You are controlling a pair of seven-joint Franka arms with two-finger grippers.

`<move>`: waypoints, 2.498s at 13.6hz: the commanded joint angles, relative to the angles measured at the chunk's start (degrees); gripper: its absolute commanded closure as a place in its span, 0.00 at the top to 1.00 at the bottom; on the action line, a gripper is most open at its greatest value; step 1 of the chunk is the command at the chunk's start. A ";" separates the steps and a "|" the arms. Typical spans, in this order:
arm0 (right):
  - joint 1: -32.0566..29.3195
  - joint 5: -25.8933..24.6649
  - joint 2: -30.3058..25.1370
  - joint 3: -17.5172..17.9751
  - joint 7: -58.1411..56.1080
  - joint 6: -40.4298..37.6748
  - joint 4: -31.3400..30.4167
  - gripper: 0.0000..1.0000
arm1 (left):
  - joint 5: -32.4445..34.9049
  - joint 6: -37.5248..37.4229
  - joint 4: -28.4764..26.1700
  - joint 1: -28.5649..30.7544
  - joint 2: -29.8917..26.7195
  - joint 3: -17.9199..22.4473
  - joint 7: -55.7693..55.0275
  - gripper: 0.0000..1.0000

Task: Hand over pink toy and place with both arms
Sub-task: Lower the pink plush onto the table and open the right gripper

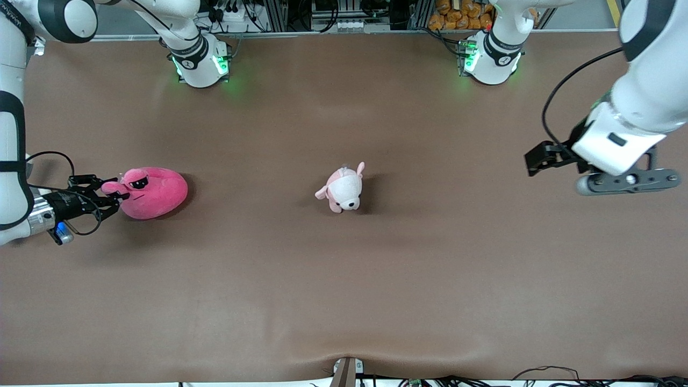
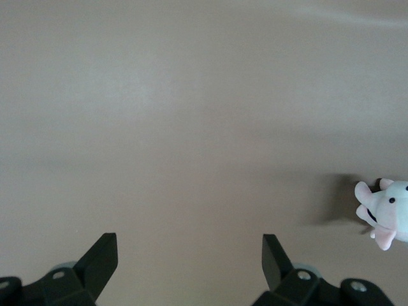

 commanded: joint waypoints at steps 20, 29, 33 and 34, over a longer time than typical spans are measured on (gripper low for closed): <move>5.03 -1.05 -15.19 1.58 -16.57 2.14 2.20 1.00 | -2.21 -3.58 -2.06 8.40 -4.15 -0.90 5.57 1.00; 14.79 -10.35 -36.71 0.44 -29.92 9.61 -11.67 1.00 | -4.67 -4.63 -6.62 -3.35 -9.06 14.64 10.05 1.00; 20.16 -11.60 -41.47 -5.71 -36.17 9.70 -11.86 1.00 | -4.76 -4.54 -11.72 -7.93 -12.23 20.63 10.67 1.00; 20.08 -11.60 -42.79 -5.72 -36.70 9.44 -11.86 1.00 | -4.76 -4.54 -12.16 -7.93 -12.67 20.63 11.29 1.00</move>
